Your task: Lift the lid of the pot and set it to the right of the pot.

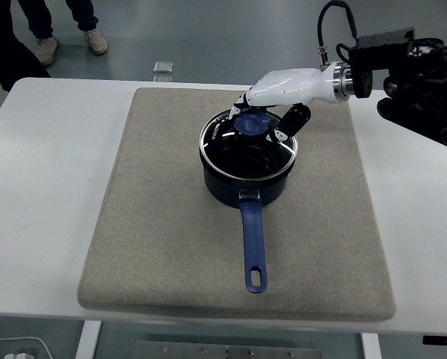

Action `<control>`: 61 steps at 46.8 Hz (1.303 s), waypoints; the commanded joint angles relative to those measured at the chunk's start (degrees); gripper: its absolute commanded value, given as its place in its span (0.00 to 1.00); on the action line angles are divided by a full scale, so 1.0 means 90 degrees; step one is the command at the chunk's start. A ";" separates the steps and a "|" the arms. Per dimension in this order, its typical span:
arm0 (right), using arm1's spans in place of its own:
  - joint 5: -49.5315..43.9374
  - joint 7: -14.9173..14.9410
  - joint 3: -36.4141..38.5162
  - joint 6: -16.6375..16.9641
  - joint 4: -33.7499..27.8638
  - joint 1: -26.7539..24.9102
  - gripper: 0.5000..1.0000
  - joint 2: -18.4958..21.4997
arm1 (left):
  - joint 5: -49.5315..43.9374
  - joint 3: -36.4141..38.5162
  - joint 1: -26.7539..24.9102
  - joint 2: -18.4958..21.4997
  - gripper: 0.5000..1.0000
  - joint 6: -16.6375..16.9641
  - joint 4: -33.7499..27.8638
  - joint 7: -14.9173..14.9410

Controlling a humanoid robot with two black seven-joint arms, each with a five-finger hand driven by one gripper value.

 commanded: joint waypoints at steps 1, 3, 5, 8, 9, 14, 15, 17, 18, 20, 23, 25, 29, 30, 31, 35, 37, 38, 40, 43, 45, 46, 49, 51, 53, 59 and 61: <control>0.0016 0.0002 0.0003 -0.0004 0.0000 0.0085 0.00 0.0001 | 0.0000 0.0000 0.0000 0.0000 1.00 0.0000 0.0005 -0.0003; 0.0016 0.0002 0.0013 -0.0004 -0.0019 0.0114 0.00 -0.0009 | 0.0000 0.0000 0.0000 0.0000 1.00 0.0000 0.0005 -0.0003; 0.0016 0.0002 0.0013 -0.0004 -0.0078 0.0124 0.00 -0.0009 | 0.0000 0.0000 0.0000 0.0000 1.00 0.0000 -0.0005 0.0007; 0.0016 0.0002 0.0013 -0.0004 -0.0195 0.0124 0.00 0.0011 | 0.0000 0.0000 0.0000 0.0000 1.00 0.0000 -0.0005 0.0007; 0.0016 0.0002 0.0013 -0.0004 -0.0244 0.0124 0.00 0.0011 | 0.0000 0.0000 0.0000 0.0000 1.00 0.0000 0.0004 -0.0003; 0.0055 0.0002 0.0023 -0.0004 -0.0634 0.0144 0.00 0.0021 | 0.0010 0.0000 0.0000 0.0000 1.00 0.0000 0.0004 0.0007; 0.0045 0.0002 0.0013 0.0006 -0.0731 0.0134 0.00 0.0021 | 0.0000 0.0000 0.0000 0.0000 1.00 0.0000 -0.0005 0.0007; 0.0055 0.0002 -0.0006 0.0016 -0.0936 0.0134 0.00 0.0021 | 0.0000 0.0000 0.0000 0.0000 1.00 0.0000 0.0005 -0.0003; 0.0055 0.0002 -0.0006 0.0016 -0.1034 0.0115 0.00 0.0030 | 0.0000 0.0000 0.0000 0.0000 1.00 0.0000 0.0005 -0.0003; 0.0065 0.0002 -0.0006 0.0016 -0.1230 0.0085 0.00 0.0030 | 0.0000 0.0000 0.0000 0.0000 1.00 0.0000 -0.0005 -0.0003; 0.0055 0.0002 -0.0026 0.0016 -0.1513 0.0066 0.00 0.0030 | 0.0000 0.0000 0.0000 0.0000 1.00 0.0000 0.0004 -0.0003; 0.0045 0.0002 -0.0045 0.0016 -0.1659 0.0066 0.00 0.0030 | 0.0000 0.0000 0.0000 0.0000 1.00 0.0000 -0.0005 -0.0003; 0.0094 0.0002 -0.0279 0.0045 -0.1875 0.0105 0.00 0.0030 | 0.0000 0.0000 0.0000 0.0000 1.00 0.0000 -0.0005 -0.0003; 0.0113 0.0002 -0.0357 0.0055 -0.1914 0.0114 0.00 0.0030 | 0.0000 0.0000 0.0000 0.0000 1.00 0.0000 0.0004 -0.0003; 0.0123 0.0002 -0.0426 0.0055 -0.1953 0.0124 0.00 0.0021 | 0.0000 0.0000 0.0000 0.0000 1.00 0.0000 -0.0005 -0.0003; 0.0143 0.0002 -0.0641 0.0065 -0.2080 0.0124 0.00 -0.0018 | 0.0000 0.0000 0.0000 0.0000 1.00 0.0000 0.0004 0.0007; 0.0143 0.0002 -0.0738 0.0065 -0.2109 0.0134 0.00 -0.0038 | 0.0000 0.0000 0.0000 0.0000 1.00 0.0000 0.0005 -0.0003; 0.0143 0.0002 -0.0807 0.0065 -0.2119 0.0134 0.00 -0.0048 | 0.0000 0.0000 0.0000 0.0000 1.00 0.0000 -0.0005 -0.0003; 0.0143 0.0002 -0.0943 0.0075 -0.2139 0.0134 0.00 -0.0067 | 0.0000 0.0000 0.0000 0.0000 1.00 0.0000 0.0004 0.0007; 0.0143 0.0002 -0.1168 0.0075 -0.2158 0.0134 0.00 -0.0067 | 0.0000 0.0000 0.0000 0.0000 1.00 0.0000 -0.0005 -0.0003; 0.0143 0.0002 -0.1295 0.0075 -0.2178 0.0144 0.00 -0.0077 | 0.0000 0.0000 0.0000 0.0000 1.00 0.0000 0.0005 -0.0003; 0.0143 0.0002 -0.1344 0.0075 -0.2168 0.0144 0.00 -0.0077 | 0.0000 0.0000 0.0000 0.0000 1.00 0.0000 -0.0005 -0.0003; 0.0133 0.0002 -0.1481 0.0133 -0.2168 0.0134 0.00 -0.0087 | 0.0000 0.0000 0.0000 0.0000 1.00 0.0000 0.0004 -0.0003; 0.0133 0.0002 -0.1568 0.0211 -0.2168 0.0124 0.00 -0.0087 | 0.0000 0.0000 0.0000 0.0000 1.00 0.0000 -0.0005 0.0007; 0.0133 0.0002 -0.1637 0.0270 -0.2168 0.0124 0.00 -0.0096 | 0.0000 0.0000 -0.0010 0.0000 1.00 0.0000 0.0005 -0.0003; 0.0113 0.0002 -0.1754 0.0309 -0.2168 0.0124 0.00 -0.0097 | 0.0000 0.0000 0.0000 0.0000 1.00 0.0000 -0.0005 -0.0003; 0.0104 0.0002 -0.1784 0.0309 -0.2158 0.0124 0.00 -0.0106 | 0.0000 0.0000 0.0000 0.0000 1.00 0.0000 0.0005 0.0007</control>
